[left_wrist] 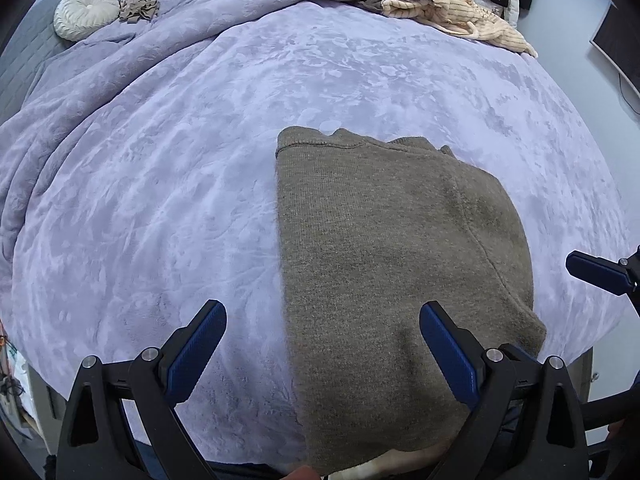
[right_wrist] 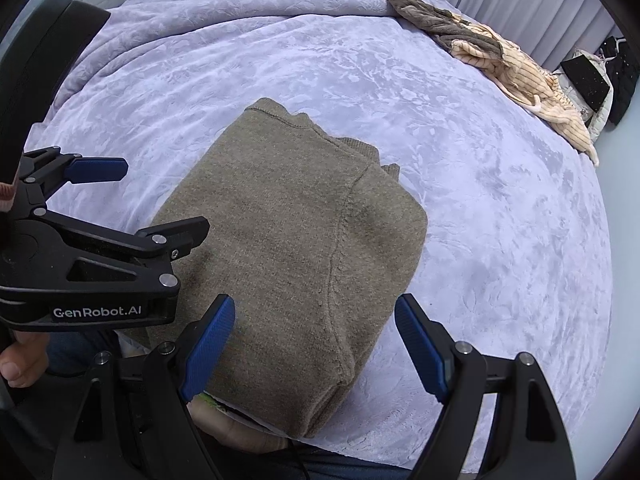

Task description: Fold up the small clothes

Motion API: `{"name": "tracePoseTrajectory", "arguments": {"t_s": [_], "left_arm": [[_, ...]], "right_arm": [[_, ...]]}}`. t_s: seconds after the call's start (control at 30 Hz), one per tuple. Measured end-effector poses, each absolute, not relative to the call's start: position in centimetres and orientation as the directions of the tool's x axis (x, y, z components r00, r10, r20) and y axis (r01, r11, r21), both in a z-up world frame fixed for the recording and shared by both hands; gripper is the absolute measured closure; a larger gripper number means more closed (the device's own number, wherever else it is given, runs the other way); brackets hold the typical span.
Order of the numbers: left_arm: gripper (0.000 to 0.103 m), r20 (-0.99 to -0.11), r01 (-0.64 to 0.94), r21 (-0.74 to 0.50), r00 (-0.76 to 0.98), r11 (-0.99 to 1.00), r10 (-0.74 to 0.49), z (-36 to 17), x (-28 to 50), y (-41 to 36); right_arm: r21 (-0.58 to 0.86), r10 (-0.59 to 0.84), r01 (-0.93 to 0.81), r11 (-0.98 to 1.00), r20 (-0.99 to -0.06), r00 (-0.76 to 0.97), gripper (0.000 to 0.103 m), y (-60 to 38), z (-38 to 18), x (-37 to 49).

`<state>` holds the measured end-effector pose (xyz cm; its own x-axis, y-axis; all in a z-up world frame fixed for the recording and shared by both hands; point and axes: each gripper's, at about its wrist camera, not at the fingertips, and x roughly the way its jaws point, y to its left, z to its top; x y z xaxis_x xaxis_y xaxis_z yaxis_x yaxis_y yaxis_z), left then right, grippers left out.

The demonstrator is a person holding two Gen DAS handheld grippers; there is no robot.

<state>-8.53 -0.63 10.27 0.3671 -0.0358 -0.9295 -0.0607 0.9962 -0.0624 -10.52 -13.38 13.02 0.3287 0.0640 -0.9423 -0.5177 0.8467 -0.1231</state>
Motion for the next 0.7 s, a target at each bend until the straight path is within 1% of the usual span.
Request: {"name": "tracePoseTrajectory", "arguments": {"t_s": [0.4, 0.7], "left_arm": [[0.005, -0.923, -0.079, -0.102, 0.380, 0.992, -0.064, 10.3, -9.0, 1.3], [0.005, -0.920, -0.081, -0.096, 0.387, 0.992, -0.058, 10.6, -9.4, 1.1]], "right_arm": [[-0.163, 0.029, -0.526, 0.835, -0.941, 0.336, 0.018, -11.6, 13.4, -10.6], [-0.166, 0.037, -0.535, 0.828, -0.936, 0.349, 0.018, -11.3, 13.8, -11.1]]}}
